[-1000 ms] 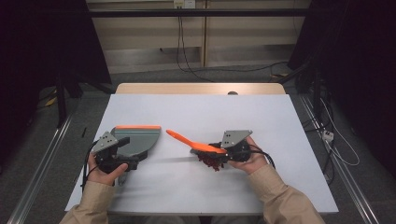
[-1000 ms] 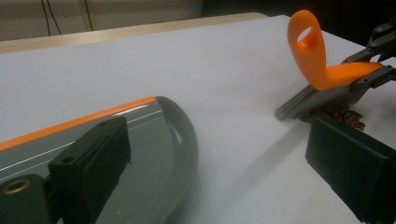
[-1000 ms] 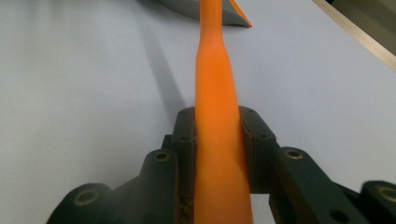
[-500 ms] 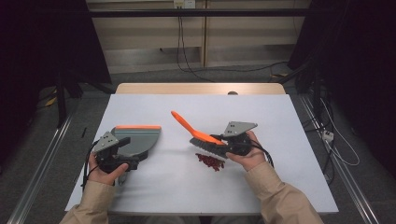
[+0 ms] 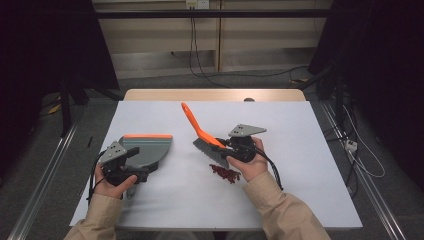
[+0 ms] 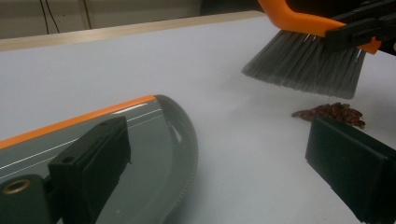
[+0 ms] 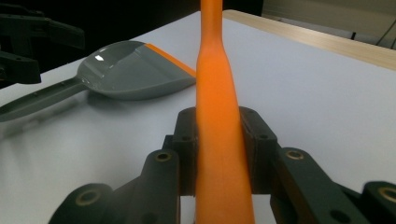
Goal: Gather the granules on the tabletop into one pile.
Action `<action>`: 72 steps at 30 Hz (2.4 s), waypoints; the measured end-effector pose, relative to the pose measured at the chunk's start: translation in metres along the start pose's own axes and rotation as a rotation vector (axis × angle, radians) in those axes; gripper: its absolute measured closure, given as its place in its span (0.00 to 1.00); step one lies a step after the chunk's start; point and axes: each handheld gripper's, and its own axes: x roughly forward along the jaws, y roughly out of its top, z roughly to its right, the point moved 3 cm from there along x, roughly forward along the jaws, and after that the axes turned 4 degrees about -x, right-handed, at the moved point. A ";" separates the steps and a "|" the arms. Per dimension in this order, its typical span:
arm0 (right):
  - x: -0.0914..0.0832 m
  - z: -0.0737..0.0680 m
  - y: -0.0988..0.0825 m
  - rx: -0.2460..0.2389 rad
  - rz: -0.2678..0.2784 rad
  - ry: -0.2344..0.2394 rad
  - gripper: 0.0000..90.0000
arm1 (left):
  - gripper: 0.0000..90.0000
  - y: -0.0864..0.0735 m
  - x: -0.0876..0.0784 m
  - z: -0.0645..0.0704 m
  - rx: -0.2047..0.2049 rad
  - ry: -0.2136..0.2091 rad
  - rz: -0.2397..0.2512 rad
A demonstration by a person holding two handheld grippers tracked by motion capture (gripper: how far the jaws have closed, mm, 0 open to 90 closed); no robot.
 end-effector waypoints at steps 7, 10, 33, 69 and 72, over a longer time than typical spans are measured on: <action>0.024 0.003 0.005 -0.032 0.003 -0.001 0.79 | 0.07 0.000 0.000 -0.001 0.005 0.001 -0.006; 0.036 0.004 0.006 -0.041 -0.005 0.000 0.79 | 0.07 0.000 0.000 -0.002 -0.001 0.000 -0.003; 0.056 -0.008 -0.006 -0.105 -0.061 0.052 0.79 | 0.07 -0.001 -0.001 -0.003 0.000 0.003 -0.006; 0.034 -0.040 -0.004 0.109 -0.005 0.059 0.79 | 0.07 -0.001 0.000 0.000 0.016 0.002 -0.011; 0.036 -0.038 -0.019 0.142 -0.062 0.040 0.79 | 0.07 0.000 -0.001 0.000 0.014 0.002 -0.004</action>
